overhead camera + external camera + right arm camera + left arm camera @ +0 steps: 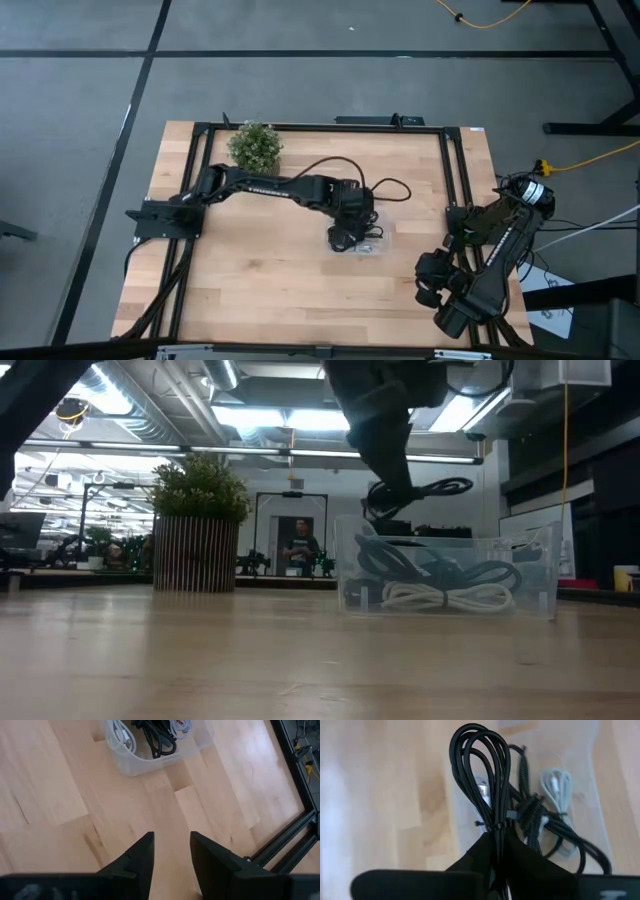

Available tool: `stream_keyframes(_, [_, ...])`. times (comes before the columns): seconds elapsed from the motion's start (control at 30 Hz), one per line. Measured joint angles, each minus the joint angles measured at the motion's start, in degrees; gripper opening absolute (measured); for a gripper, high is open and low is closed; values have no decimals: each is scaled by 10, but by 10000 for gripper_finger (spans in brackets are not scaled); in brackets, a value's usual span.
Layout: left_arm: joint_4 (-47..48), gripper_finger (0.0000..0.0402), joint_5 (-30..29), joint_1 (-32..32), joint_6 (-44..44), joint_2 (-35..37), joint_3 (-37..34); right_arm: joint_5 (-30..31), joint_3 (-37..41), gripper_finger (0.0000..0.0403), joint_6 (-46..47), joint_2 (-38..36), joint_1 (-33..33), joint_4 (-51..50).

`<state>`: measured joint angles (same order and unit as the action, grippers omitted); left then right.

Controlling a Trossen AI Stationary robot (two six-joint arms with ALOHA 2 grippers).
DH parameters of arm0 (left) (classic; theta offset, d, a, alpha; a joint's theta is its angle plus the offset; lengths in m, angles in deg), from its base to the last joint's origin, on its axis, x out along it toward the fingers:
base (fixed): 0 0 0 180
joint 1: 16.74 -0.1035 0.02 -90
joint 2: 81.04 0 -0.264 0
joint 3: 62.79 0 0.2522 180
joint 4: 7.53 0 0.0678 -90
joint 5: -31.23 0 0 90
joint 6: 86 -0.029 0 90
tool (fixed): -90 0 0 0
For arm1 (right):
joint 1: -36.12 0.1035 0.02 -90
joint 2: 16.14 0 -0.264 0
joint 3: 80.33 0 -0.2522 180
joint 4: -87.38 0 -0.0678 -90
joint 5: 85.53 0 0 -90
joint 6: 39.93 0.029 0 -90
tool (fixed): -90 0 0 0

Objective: Pick and place USB-C Cables
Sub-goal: Put the black charger cable wire into the bin, then return to Home Position

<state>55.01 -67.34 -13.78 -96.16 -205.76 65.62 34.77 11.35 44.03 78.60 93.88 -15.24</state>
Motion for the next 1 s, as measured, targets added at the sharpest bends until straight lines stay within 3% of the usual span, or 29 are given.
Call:
stream_keyframes(0.1, [-4, 51, 24, -3, -38, 0, -14, 0, 0, 129, 0, 0, 0, 0])
stream_keyframes(0.4, [-35, 66, 0, 8, -41, 0, -50, 0, 0, 129, -1, 0, 0, 9])
stream_keyframes(0.53, [-26, 67, -40, 23, 63, 10, -50, -6, 0, 129, -2, 0, 0, 11])
stream_keyframes(0.7, [28, 68, -69, 49, 216, 31, -49, -76, 0, 129, 0, 0, 0, 24])
stream_keyframes(0.83, [127, 68, -49, 77, 285, 39, -51, -109, 0, 129, -2, 0, 0, 37])
stream_keyframes(1.0, [260, 68, 1, 117, 335, 40, -50, -105, 0, 129, -3, 0, 0, 39])
